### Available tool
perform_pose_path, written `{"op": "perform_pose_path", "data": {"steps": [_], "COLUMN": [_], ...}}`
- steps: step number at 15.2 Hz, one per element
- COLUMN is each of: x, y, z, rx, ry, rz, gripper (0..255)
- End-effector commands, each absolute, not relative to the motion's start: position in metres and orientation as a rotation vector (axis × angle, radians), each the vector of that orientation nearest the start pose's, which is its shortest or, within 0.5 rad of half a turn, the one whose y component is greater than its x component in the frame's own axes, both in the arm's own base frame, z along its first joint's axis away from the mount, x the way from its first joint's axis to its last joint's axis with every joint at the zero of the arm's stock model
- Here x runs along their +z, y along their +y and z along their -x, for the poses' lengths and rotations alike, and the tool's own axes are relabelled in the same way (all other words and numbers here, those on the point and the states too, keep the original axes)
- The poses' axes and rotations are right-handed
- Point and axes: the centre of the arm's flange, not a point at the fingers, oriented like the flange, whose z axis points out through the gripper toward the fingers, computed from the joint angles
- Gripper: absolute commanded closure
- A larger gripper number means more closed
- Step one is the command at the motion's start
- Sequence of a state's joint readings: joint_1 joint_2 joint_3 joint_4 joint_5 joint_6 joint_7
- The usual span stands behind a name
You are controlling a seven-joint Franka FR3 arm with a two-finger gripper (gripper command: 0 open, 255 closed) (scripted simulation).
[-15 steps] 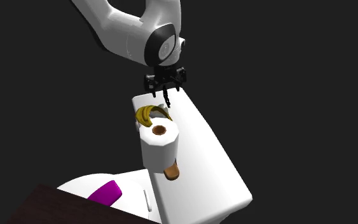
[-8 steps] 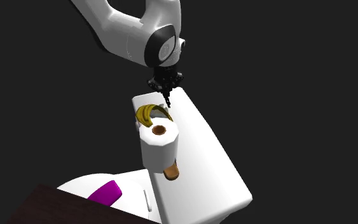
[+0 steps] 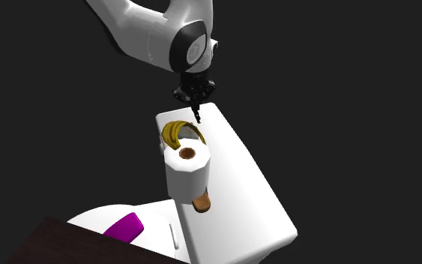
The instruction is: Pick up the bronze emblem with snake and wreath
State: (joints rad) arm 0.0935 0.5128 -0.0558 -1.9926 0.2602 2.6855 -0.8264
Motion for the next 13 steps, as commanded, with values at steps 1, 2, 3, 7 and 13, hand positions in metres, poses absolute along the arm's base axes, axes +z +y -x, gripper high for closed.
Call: {"op": "perform_pose_path", "data": {"steps": [1, 2, 3, 7, 13], "x": [0.230, 0.235, 0.240, 0.261, 0.283], "y": [0.016, 0.016, 0.016, 0.016, 0.016], "z": [-0.626, -0.626, -0.626, -0.626, -0.626], "rx": [-0.325, -0.325, -0.325, -0.325, -0.325], "ry": [-0.989, -0.989, -0.989, -0.989, -0.989], "rz": [2.932, 2.932, 2.932, 2.932, 2.932], "gripper": [255, 255, 255, 255, 255]}}
